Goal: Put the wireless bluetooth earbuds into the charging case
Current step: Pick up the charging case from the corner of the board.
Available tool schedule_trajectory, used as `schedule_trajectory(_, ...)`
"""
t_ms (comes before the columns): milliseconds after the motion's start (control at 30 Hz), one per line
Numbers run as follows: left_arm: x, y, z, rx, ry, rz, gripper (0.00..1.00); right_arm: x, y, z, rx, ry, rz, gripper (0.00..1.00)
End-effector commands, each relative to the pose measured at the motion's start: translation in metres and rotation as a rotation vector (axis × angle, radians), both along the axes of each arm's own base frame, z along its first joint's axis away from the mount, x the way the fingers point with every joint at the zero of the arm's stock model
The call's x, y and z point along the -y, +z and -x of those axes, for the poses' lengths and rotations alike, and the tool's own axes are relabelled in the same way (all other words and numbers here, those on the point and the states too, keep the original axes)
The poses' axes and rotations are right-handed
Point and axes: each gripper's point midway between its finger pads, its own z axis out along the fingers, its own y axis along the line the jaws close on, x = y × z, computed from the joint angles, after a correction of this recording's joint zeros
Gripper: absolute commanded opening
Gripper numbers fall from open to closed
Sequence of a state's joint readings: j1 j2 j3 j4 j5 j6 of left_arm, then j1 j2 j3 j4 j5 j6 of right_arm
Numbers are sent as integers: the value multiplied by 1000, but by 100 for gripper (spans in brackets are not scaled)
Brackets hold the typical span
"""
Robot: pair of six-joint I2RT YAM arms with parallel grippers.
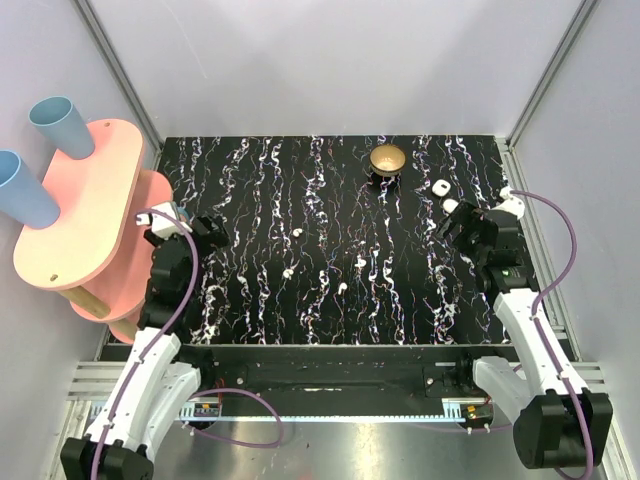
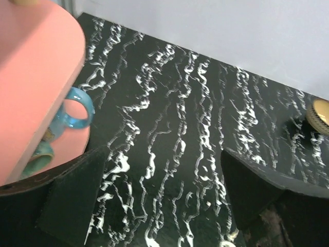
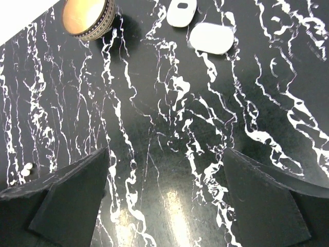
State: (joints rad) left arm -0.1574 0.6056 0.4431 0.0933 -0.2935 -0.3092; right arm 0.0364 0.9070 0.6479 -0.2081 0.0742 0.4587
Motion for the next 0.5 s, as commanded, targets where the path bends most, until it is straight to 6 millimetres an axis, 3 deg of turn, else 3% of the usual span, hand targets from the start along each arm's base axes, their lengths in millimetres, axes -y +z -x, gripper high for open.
schedule_trajectory(0, 21, 41, 3, 19, -99, 88, 99, 18, 35, -12, 70, -48, 112, 100)
schedule_trajectory(67, 32, 55, 2, 19, -163, 89, 99, 36, 36, -13, 51, -124, 172, 100)
schedule_trajectory(100, 48, 75, 7, 36, -268, 47, 99, 42, 43, -16, 60, -136, 210, 100)
schedule_trajectory(200, 74, 96, 19, 33, -462, -74, 99, 44, 50, -29, 110, -59, 353, 100)
schedule_trajectory(267, 67, 100, 23, -1, -431, -79, 99, 44, 54, -37, 153, -44, 387, 100)
schedule_trajectory(300, 49, 95, 24, -50, -323, -61, 99, 43, 46, -41, 157, -22, 412, 100)
schedule_trajectory(367, 32, 85, 27, -91, -220, -35, 99, 42, 44, -49, 164, -15, 411, 100)
schedule_trajectory(467, 29, 65, 37, -133, -224, -66, 99, 47, 23, -65, 70, -8, 408, 100)
